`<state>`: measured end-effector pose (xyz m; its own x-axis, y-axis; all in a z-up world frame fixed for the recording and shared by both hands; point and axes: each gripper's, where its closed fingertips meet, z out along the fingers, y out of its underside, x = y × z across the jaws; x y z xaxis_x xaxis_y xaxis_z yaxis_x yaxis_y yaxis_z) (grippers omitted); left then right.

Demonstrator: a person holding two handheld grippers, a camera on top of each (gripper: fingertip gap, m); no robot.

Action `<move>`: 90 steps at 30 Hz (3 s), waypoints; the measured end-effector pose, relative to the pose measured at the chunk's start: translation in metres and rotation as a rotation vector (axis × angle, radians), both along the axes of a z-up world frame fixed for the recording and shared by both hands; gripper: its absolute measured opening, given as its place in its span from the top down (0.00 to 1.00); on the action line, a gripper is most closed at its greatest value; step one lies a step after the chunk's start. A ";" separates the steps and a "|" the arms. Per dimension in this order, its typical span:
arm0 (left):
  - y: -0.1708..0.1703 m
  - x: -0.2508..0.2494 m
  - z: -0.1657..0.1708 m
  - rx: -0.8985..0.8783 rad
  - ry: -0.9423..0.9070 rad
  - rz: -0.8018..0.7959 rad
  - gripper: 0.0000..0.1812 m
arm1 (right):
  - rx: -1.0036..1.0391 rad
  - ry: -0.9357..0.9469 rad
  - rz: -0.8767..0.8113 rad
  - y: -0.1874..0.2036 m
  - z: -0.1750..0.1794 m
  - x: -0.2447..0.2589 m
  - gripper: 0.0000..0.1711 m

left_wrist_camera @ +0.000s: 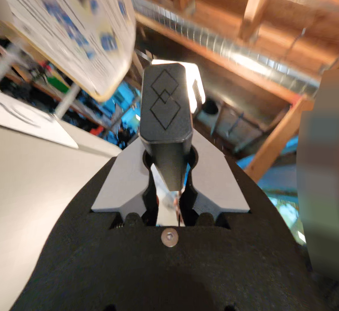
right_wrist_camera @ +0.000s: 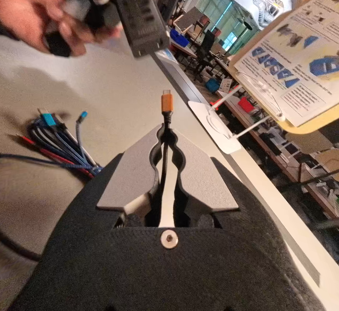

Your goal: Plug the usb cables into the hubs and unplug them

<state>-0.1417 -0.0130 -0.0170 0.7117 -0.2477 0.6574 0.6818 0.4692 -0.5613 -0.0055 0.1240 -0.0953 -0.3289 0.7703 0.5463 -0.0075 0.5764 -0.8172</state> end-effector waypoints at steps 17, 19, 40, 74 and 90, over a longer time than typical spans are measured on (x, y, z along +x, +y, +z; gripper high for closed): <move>0.059 0.058 -0.050 -0.252 0.151 -0.283 0.84 | -0.190 -0.177 0.129 -0.008 -0.024 0.013 0.77; 0.065 0.072 -0.052 -0.271 0.210 -0.303 0.84 | -0.262 -0.177 0.148 -0.010 -0.015 0.015 0.76; 0.064 0.175 -0.035 -0.285 0.969 -0.256 0.70 | -0.069 -0.336 0.191 -0.080 -0.020 0.020 0.84; 0.071 0.091 -0.064 -0.499 0.855 0.044 0.78 | 0.680 -1.441 -0.024 0.396 -0.080 0.142 0.84; 0.067 0.076 -0.059 -0.513 0.762 0.085 0.77 | 0.734 -1.172 -0.282 0.403 -0.015 0.115 0.67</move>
<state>-0.0655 0.0536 -0.0764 0.9997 0.0172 0.0190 0.0178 0.0702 -0.9974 0.1094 0.5270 -0.1106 -0.7509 0.5493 0.3667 0.6426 0.7358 0.2137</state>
